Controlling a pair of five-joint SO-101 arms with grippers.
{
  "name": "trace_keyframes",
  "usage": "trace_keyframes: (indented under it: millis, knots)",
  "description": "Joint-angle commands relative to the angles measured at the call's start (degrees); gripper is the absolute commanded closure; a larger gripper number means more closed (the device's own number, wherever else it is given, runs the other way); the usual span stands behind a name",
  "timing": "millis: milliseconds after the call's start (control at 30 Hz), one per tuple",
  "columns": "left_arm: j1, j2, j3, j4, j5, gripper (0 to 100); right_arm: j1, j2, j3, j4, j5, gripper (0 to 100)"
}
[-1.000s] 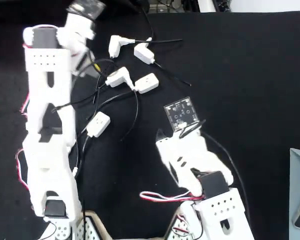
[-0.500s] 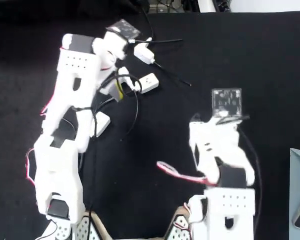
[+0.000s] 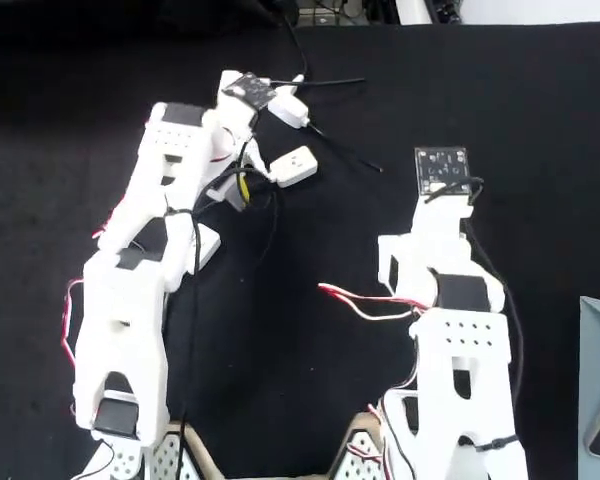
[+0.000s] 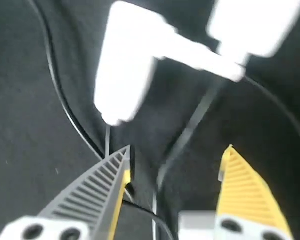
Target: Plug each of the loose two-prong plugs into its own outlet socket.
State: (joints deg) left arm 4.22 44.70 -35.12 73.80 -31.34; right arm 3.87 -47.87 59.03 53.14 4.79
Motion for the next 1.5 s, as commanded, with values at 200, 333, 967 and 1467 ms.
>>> trace_keyframes:
  millis: [200, 333, 967, 1467]
  knots:
    - [-0.04, 8.09, -10.51, 3.87, 0.26, 77, -2.2, 0.13, -2.77, -1.23, -0.18, 85.3]
    - [0.84, 8.7, -14.11, 9.49, 0.26, 96, -2.2, 0.13, -2.77, -1.23, -0.18, 85.3]
    - [9.54, -16.7, 2.15, 27.08, 4.31, 97, -2.29, 0.04, -1.98, -1.14, -0.18, 85.5]
    - [9.8, -54.24, 50.59, 23.56, 4.22, 97, -2.29, -0.04, -1.98, -1.14, -0.18, 85.5]
